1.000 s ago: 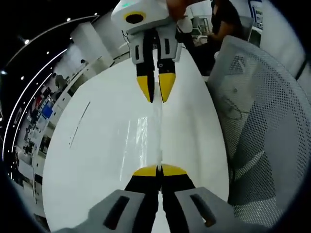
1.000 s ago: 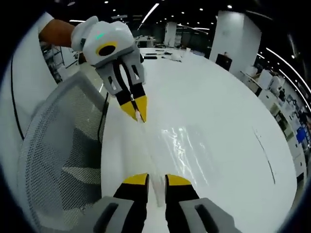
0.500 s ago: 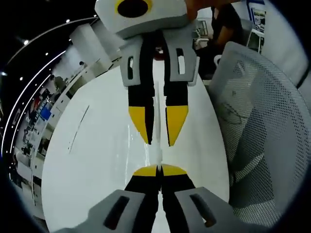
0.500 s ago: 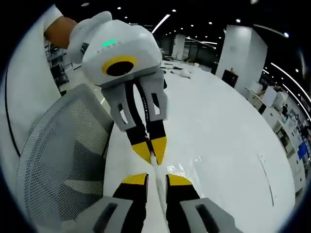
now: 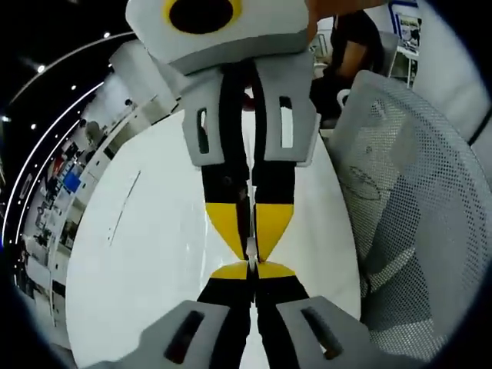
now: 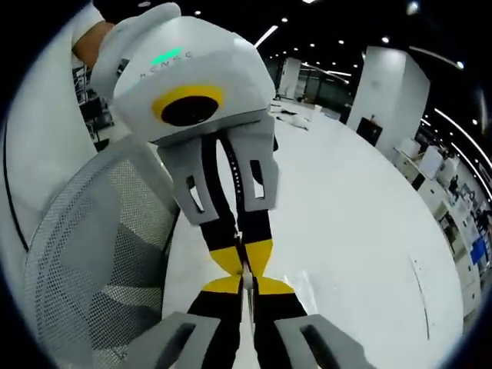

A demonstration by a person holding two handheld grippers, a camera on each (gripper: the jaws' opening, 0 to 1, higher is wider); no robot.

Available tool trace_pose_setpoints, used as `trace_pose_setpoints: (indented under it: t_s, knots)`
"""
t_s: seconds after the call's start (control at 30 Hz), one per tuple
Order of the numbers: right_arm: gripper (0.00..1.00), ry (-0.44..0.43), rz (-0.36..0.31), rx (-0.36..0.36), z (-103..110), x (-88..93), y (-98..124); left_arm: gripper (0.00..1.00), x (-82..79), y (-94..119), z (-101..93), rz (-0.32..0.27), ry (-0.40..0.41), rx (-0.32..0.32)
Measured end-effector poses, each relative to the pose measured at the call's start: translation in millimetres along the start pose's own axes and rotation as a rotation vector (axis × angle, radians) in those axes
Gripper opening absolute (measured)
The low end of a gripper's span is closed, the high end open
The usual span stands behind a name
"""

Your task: Open the resealable bag by pulling the two sides of the seal apart until the entire bag opening is separated and visibly accessible.

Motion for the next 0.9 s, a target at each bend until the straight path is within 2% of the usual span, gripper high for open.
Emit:
trace_pose_setpoints:
  t_s: [0.2,0.3,0.5,0.63,0.7,0.77,0.9]
  knots:
    - [0.0,-0.003,0.02,-0.004,1,-0.8,-2,0.0,1.9,3,0.0,-0.012,-0.013,0.0]
    - [0.0,-0.004,0.034,-0.003,1,1.0,-4,0.05,1.9,6,0.0,-0.019,-0.01,-0.006]
    - [0.0,-0.01,0.055,-0.01,3,2.3,-7,0.0,2.8,6,-4.5,-0.012,-0.023,-0.003]
    - [0.0,-0.001,0.068,-0.021,6,4.2,-10,0.0,5.5,2,-6.1,0.005,0.033,0.027]
    - [0.0,0.022,0.089,0.004,4,9.4,-10,0.0,8.6,0,-5.6,0.024,-0.01,0.003]
    - [0.0,0.0,0.098,-0.002,2,17.4,-7,0.0,10.7,0,-3.2,0.035,0.033,0.01]
    - [0.0,-0.032,0.092,0.006,-3,31.0,2,0.0,12.4,0,-2.4,0.03,0.051,0.017]
Point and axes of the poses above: the point that each gripper's makers call its tool centre point, and the gripper's own axes: y roughly backward along the fingers, z roughly to its left, x roughly out of its underside, the point moved 5 cm from there along y, roughly backward along the fingers, and after that the axes turned 10 degrees about z, right-handed, at the moved point
